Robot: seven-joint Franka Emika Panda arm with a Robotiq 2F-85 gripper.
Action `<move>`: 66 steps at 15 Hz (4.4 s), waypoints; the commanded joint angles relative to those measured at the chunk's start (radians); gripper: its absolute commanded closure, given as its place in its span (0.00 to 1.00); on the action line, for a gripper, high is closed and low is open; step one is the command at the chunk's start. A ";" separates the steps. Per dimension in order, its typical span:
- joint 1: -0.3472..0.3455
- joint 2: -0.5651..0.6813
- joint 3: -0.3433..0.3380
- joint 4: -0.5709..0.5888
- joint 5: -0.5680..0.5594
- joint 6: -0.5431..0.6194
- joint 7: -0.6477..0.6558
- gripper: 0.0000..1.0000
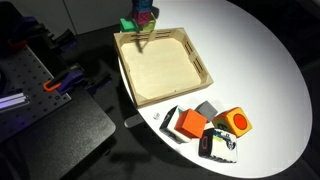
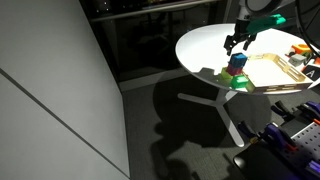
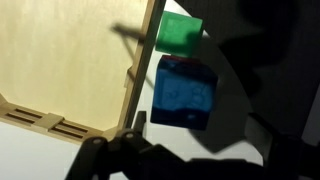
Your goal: Pick up the blue block and put it in the wooden tray
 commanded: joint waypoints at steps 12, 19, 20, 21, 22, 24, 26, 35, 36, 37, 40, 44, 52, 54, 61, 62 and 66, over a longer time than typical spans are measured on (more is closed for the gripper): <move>0.038 0.054 -0.034 0.024 -0.086 -0.017 0.101 0.26; 0.026 0.034 -0.047 0.008 -0.084 -0.035 0.103 0.80; 0.025 0.029 -0.048 0.006 -0.085 -0.037 0.104 0.87; 0.022 0.024 -0.050 0.001 -0.081 -0.038 0.100 0.96; 0.019 0.021 -0.052 -0.002 -0.077 -0.038 0.095 0.99; 0.015 0.017 -0.057 -0.011 -0.073 -0.039 0.090 1.00; 0.011 0.008 -0.066 -0.024 -0.073 -0.037 0.088 0.98; -0.026 -0.033 -0.114 -0.131 -0.060 -0.020 0.072 0.98; -0.032 -0.041 -0.115 -0.143 -0.054 -0.014 0.064 0.97; -0.040 -0.054 -0.113 -0.157 -0.043 -0.003 0.049 0.72; -0.050 -0.109 -0.111 -0.198 -0.040 0.014 0.037 0.60; -0.055 -0.200 -0.103 -0.237 -0.035 -0.026 0.015 0.29; -0.049 -0.383 -0.083 -0.267 0.074 -0.270 -0.170 0.00; -0.052 -0.432 -0.072 -0.275 0.064 -0.300 -0.154 0.00; -0.053 -0.488 -0.039 -0.283 0.053 -0.279 -0.134 0.00; -0.053 -0.488 -0.038 -0.284 0.053 -0.279 -0.134 0.00; -0.053 -0.474 -0.039 -0.284 0.052 -0.278 -0.134 0.00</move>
